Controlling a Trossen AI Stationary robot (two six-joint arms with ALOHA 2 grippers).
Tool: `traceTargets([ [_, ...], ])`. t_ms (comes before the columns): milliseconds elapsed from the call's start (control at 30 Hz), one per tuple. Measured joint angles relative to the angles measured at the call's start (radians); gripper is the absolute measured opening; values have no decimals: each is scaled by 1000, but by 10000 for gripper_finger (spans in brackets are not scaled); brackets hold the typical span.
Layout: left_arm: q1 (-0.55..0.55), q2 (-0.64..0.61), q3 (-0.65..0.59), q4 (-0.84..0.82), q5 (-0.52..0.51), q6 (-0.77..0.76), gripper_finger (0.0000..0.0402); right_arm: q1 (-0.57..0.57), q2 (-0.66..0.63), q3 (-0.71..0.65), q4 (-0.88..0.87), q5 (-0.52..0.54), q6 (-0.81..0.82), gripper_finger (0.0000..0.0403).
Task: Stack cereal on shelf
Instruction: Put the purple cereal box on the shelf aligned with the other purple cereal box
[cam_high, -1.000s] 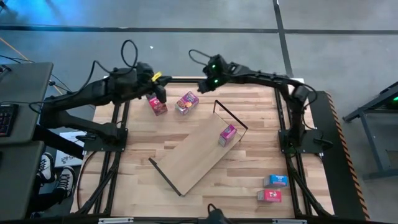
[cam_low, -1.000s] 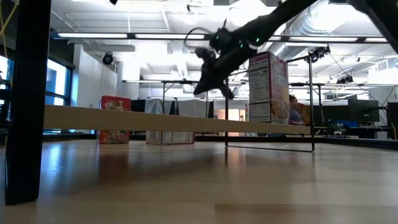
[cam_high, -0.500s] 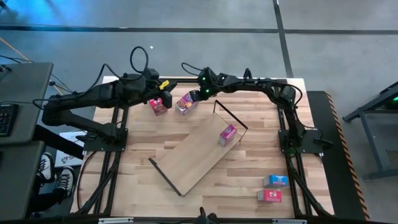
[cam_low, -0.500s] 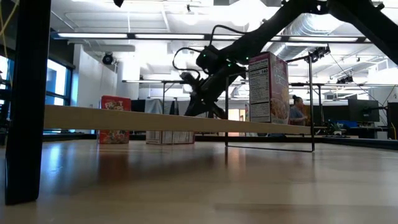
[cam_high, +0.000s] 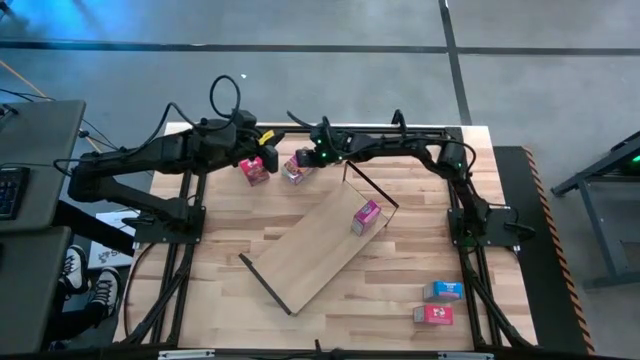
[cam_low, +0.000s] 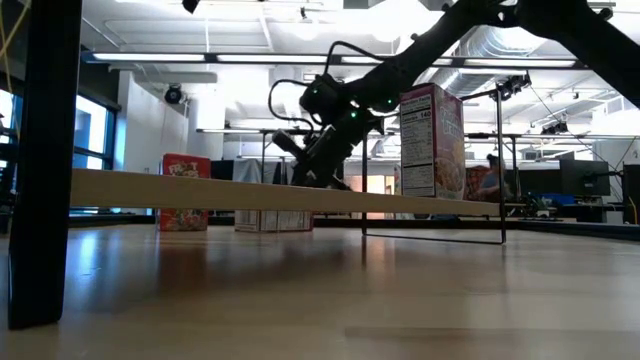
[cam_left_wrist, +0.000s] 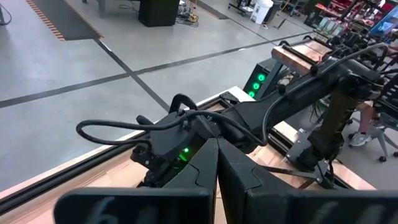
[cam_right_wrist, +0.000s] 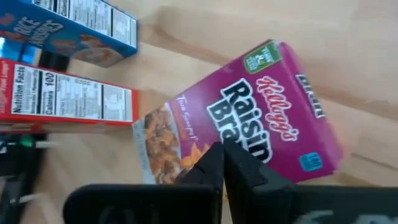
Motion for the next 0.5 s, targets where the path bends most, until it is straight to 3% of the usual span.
traceTargets([
  [267, 0, 0, 0, 0, 3, 15, 0, -29, -13, 2, -135, 11, -115, 0],
  [500, 0, 0, 0, -1, 7, 36, 0, -68, -80, 3, -402, 93, -286, 0],
])
